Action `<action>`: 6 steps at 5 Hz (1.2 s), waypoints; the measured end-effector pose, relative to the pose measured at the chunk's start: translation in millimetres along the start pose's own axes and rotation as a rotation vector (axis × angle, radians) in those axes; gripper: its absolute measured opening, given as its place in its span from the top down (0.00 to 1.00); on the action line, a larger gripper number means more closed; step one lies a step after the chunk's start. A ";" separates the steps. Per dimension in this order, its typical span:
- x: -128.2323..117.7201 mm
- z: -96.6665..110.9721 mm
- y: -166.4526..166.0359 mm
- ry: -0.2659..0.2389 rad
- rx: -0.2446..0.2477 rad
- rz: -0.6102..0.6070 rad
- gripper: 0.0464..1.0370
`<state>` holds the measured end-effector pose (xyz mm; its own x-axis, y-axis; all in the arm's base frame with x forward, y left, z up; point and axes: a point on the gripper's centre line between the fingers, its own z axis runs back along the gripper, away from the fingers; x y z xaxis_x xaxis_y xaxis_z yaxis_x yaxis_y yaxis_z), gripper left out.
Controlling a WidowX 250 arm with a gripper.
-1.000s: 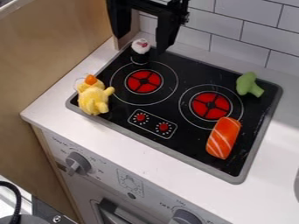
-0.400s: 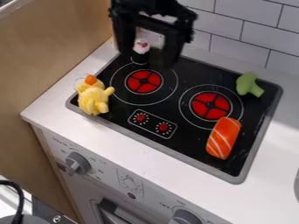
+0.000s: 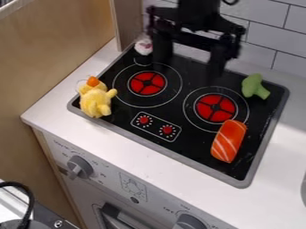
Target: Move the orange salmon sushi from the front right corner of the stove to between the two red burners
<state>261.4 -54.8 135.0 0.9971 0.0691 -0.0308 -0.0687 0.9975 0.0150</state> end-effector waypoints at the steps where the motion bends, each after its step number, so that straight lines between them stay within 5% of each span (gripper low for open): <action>1: 4.9 -5.4 -22.2 -0.011 -0.024 0.047 0.04; 3: 2.9 -28.8 -57.1 -0.033 -0.033 0.052 0.04; 6: -10.8 -61.8 -55.3 -0.082 0.029 -0.031 0.04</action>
<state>252.4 -109.9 72.8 0.9981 0.0355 0.0503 -0.0377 0.9983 0.0439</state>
